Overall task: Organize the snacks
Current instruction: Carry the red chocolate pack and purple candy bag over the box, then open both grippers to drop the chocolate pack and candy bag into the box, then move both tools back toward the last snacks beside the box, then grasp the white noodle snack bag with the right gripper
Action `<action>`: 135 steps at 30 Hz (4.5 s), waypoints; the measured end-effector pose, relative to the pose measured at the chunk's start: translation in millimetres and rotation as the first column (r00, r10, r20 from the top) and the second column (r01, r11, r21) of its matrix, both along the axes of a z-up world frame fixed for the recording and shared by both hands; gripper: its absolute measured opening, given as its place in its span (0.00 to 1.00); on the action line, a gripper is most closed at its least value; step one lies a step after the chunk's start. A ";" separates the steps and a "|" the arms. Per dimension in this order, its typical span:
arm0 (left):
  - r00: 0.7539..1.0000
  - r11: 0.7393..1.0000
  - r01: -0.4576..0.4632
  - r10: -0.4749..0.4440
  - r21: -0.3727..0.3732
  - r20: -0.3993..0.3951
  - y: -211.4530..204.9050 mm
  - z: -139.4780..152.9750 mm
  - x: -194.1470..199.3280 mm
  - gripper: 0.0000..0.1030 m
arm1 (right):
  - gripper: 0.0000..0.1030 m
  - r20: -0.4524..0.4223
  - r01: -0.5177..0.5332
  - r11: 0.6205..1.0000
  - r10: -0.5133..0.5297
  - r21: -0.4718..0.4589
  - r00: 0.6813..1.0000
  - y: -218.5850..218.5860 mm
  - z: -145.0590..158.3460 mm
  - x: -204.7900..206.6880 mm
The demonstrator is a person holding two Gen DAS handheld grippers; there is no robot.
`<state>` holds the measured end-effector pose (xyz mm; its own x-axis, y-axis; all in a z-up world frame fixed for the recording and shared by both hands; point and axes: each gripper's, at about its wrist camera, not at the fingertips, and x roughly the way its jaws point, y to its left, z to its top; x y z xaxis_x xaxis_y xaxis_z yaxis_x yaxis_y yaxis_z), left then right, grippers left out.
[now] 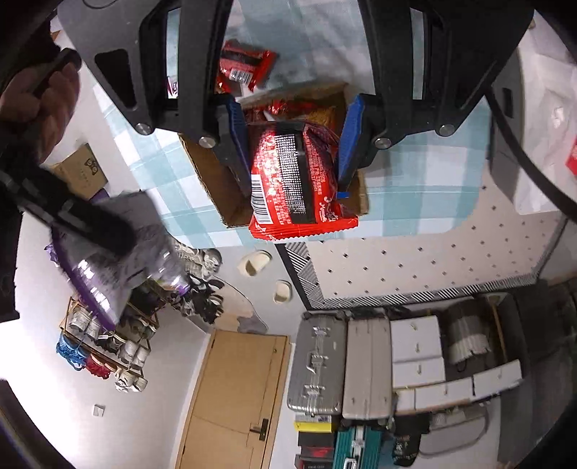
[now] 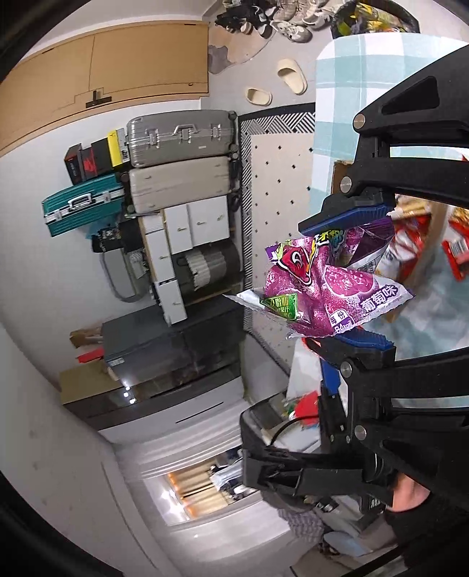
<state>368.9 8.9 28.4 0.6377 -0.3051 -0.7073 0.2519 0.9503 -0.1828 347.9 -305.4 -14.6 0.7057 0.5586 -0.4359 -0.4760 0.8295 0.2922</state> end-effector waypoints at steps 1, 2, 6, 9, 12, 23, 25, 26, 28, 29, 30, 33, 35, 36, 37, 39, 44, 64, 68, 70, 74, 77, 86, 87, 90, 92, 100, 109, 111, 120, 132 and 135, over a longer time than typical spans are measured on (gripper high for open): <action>1.000 1.000 0.003 -0.003 -0.004 -0.016 -3.4 -7.3 9.8 0.40 | 0.47 -0.013 0.001 1.000 -0.001 -0.014 1.000 1.9 -6.6 8.8; 1.000 1.000 0.000 0.000 0.008 -0.029 -7.3 -15.0 19.2 0.40 | 0.47 -0.026 0.000 1.000 -0.001 -0.024 1.000 3.4 -13.3 15.2; 0.997 0.999 0.020 -0.017 0.026 -0.080 -17.2 -47.4 42.7 0.40 | 0.47 -0.077 -0.005 0.998 0.000 -0.055 0.997 6.9 -42.8 37.2; 0.992 0.999 0.028 -0.025 0.019 -0.126 -21.1 -70.0 58.1 0.39 | 0.47 -0.110 -0.007 0.997 -0.001 -0.078 0.994 8.7 -63.0 52.8; 0.989 0.999 0.034 -0.028 0.041 -0.147 -26.4 -87.6 68.6 0.40 | 0.47 -0.146 -0.010 0.994 -0.007 -0.111 0.989 11.6 -84.6 67.9; 0.981 0.998 0.019 -0.009 0.052 -0.191 -23.1 -121.9 88.3 0.40 | 0.47 -0.215 -0.021 0.986 -0.015 -0.164 0.977 17.7 -130.9 89.3; 0.982 0.998 0.012 -0.002 0.054 -0.190 -20.8 -122.2 85.5 0.40 | 0.47 -0.218 -0.023 0.983 -0.017 -0.180 0.976 20.0 -135.9 90.3; 0.982 0.998 0.010 0.001 0.057 -0.187 -18.9 -121.9 83.9 0.40 | 0.49 -0.221 -0.026 0.983 -0.015 -0.183 0.975 20.8 -137.9 90.5; 0.983 0.998 0.008 0.005 0.068 -0.183 -16.5 -120.4 77.5 0.40 | 0.51 -0.233 -0.038 0.981 -0.007 -0.189 0.972 22.7 -141.1 91.3; 0.983 0.998 0.007 0.005 0.069 -0.182 -14.6 -119.1 73.8 0.40 | 0.52 -0.229 -0.036 0.980 -0.010 -0.196 0.973 22.9 -141.1 90.5; 0.983 0.998 0.006 0.006 0.068 -0.181 -12.2 -117.1 68.2 0.40 | 0.53 -0.218 -0.027 0.978 -0.019 -0.206 0.976 22.7 -140.6 89.3; 0.983 0.998 -0.009 0.019 0.060 -0.181 -6.9 -111.5 53.6 0.41 | 0.57 -0.207 -0.007 0.980 -0.035 -0.201 0.978 19.0 -136.0 86.0; 0.984 0.999 -0.019 0.028 0.051 -0.176 -2.7 -107.4 40.3 0.44 | 0.60 -0.200 0.005 0.983 -0.042 -0.184 0.979 13.7 -129.9 80.5; 0.985 0.999 -0.017 0.025 0.048 -0.170 -2.1 -105.2 32.8 0.45 | 0.61 -0.194 0.011 0.984 -0.046 -0.179 0.980 11.2 -126.4 77.4; 0.987 0.999 -0.013 0.021 0.052 -0.161 -1.9 -102.5 24.2 0.47 | 0.64 -0.184 0.017 0.986 -0.048 -0.168 0.982 7.2 -122.4 72.1; 0.989 0.997 -0.017 0.028 0.070 -0.148 -0.4 -98.3 10.3 0.54 | 0.68 -0.171 0.023 0.988 -0.049 -0.151 0.984 1.9 -115.3 62.9; 0.994 0.998 -0.034 0.040 0.054 -0.105 2.3 -83.1 -29.8 0.64 | 0.69 -0.143 0.052 0.991 -0.070 -0.125 0.987 -14.1 -100.4 33.3; 0.988 0.997 -0.070 0.063 0.046 0.138 -15.8 -45.8 -179.9 0.82 | 0.85 -0.036 0.142 0.989 -0.143 -0.039 0.989 -64.4 -104.9 -128.9; 0.983 0.996 -0.087 0.082 0.025 0.162 -12.2 -53.1 -201.5 0.84 | 0.88 0.011 0.141 0.989 -0.141 -0.048 0.990 -58.4 -118.8 -154.9; 0.980 0.995 -0.103 0.100 0.006 0.172 -8.2 -59.9 -214.5 0.84 | 0.90 0.018 0.153 0.987 -0.152 -0.040 0.988 -58.0 -128.9 -169.2; 0.971 0.992 -0.125 0.129 -0.032 0.200 1.7 -76.2 -231.3 0.84 | 0.94 0.012 0.180 0.983 -0.180 -0.022 0.984 -59.6 -147.5 -186.2; 0.967 0.988 -0.138 0.149 -0.067 0.207 10.0 -91.1 -241.3 0.90 | 0.94 0.009 0.200 0.980 -0.199 -0.016 0.980 -60.8 -159.8 -195.7; 0.963 0.977 -0.188 0.203 -0.099 0.178 24.5 -141.8 -240.0 1.00 | 0.95 -0.052 0.229 0.973 -0.230 -0.021 0.972 -60.9 -196.1 -203.1; 0.964 0.976 -0.196 0.210 -0.099 0.164 25.4 -148.7 -236.9 1.00 | 0.95 -0.061 0.230 0.973 -0.231 -0.024 0.971 -60.8 -199.2 -200.9; 0.966 0.971 -0.216 0.228 -0.103 0.119 27.9 -170.1 -225.3 1.00 | 0.95 -0.096 0.238 0.970 -0.241 -0.039 0.966 -61.5 -212.6 -193.3; 0.968 0.969 -0.221 0.232 -0.106 0.099 28.2 -182.1 -218.4 1.00 | 0.95 -0.113 0.236 0.971 -0.240 -0.046 0.964 -60.6 -217.9 -187.8; 0.965 0.966 -0.240 0.248 -0.098 0.088 29.2 -203.5 -205.1 1.00 | 0.96 -0.134 0.233 0.966 -0.247 -0.109 0.960 -52.8 -231.6 -161.3; 0.962 0.961 -0.259 0.266 -0.102 0.063 32.3 -208.0 -199.1 1.00 | 0.96 -0.160 0.244 0.956 -0.270 -0.165 0.950 -51.7 -237.6 -101.7; 0.960 0.959 -0.264 0.272 -0.103 0.070 33.7 -207.1 -201.6 1.00 | 0.96 -0.164 0.234 0.957 -0.262 -0.170 0.951 -48.5 -237.5 -87.9; 0.965 0.970 -0.233 0.240 -0.073 0.103 24.7 -203.5 -204.2 1.00 | 0.90 -0.308 0.213 0.967 -0.246 -0.138 0.919 -42.2 -256.4 -41.6; 0.968 0.969 -0.237 0.242 -0.075 0.070 28.2 -206.8 -201.7 1.00 | 0.57 -0.322 0.204 0.979 -0.198 -0.013 0.926 -55.9 -259.0 -43.7; 0.969 0.970 -0.235 0.238 -0.061 0.063 25.8 -208.1 -200.0 1.00 | 0.54 -0.311 0.184 0.983 -0.177 -0.005 0.934 -53.6 -257.3 -45.3</action>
